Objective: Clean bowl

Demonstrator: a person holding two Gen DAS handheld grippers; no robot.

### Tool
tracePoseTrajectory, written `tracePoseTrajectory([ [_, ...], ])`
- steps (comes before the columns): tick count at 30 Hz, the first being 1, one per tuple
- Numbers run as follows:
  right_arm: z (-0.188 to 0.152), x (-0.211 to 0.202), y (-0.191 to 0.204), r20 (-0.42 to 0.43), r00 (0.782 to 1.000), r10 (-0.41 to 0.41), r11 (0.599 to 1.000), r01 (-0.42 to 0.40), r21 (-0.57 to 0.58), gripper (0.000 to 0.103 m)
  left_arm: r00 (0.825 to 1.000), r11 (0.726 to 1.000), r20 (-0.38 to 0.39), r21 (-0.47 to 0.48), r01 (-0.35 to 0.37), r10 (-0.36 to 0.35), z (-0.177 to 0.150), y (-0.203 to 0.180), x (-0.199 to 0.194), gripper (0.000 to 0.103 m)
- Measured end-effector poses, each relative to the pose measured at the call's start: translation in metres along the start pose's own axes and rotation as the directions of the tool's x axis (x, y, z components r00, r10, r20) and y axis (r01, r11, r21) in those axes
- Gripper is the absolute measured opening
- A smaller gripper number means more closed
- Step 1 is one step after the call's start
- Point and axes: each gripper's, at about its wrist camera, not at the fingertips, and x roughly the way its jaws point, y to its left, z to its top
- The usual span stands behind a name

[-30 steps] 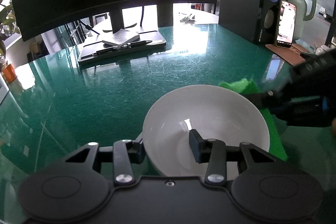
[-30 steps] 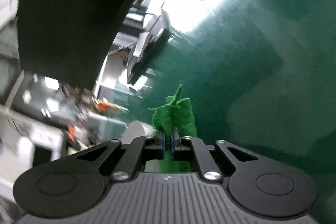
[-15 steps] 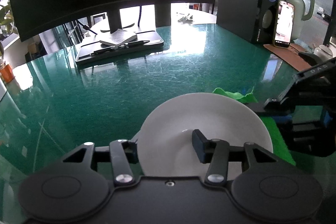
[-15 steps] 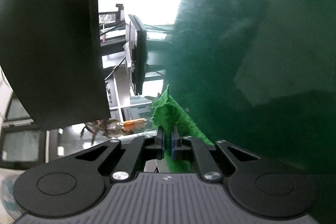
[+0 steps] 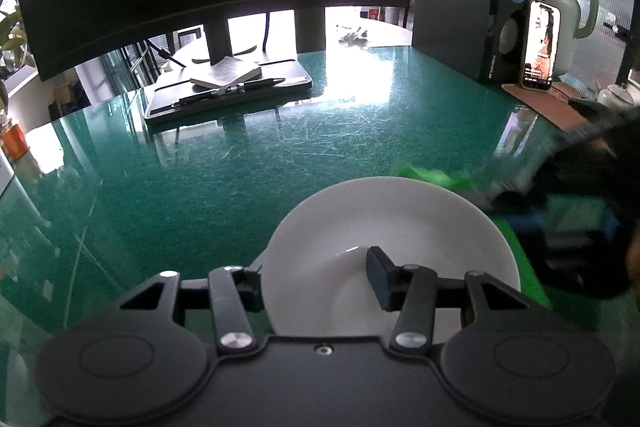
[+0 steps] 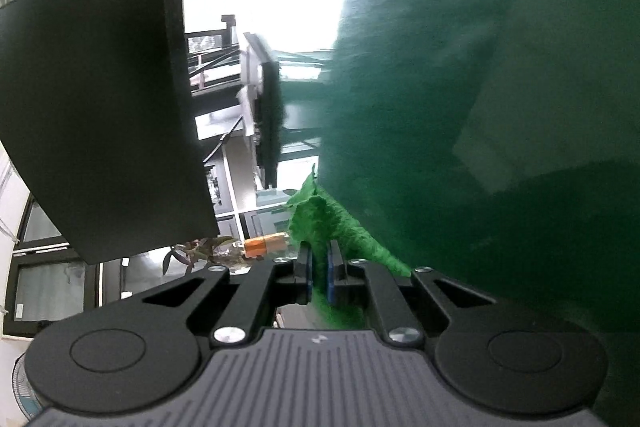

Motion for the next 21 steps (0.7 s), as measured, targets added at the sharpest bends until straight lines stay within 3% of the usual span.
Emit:
tracePoseTrajectory([
  [10, 0.007, 0.032, 0.017, -0.004, 0.998, 0.061, 0.998, -0.061, 0.005, 0.009, 1.000, 1.000, 0.000, -0.003, 0.001, -0.001, 0.001, 0.000, 0.001, 0.047],
  [16, -0.001, 0.008, 0.003, 0.000, 0.999, 0.050, 0.998, -0.050, 0.025, 0.009, 1.000, 1.000, 0.000, 0.006, 0.013, -0.013, 0.001, 0.001, 0.000, 0.048],
  [21, -0.001, 0.012, 0.007, -0.002, 0.999, 0.041, 0.999, -0.041, 0.013, 0.009, 1.000, 1.000, 0.003, 0.008, 0.008, -0.008, 0.000, 0.000, 0.000, 0.048],
])
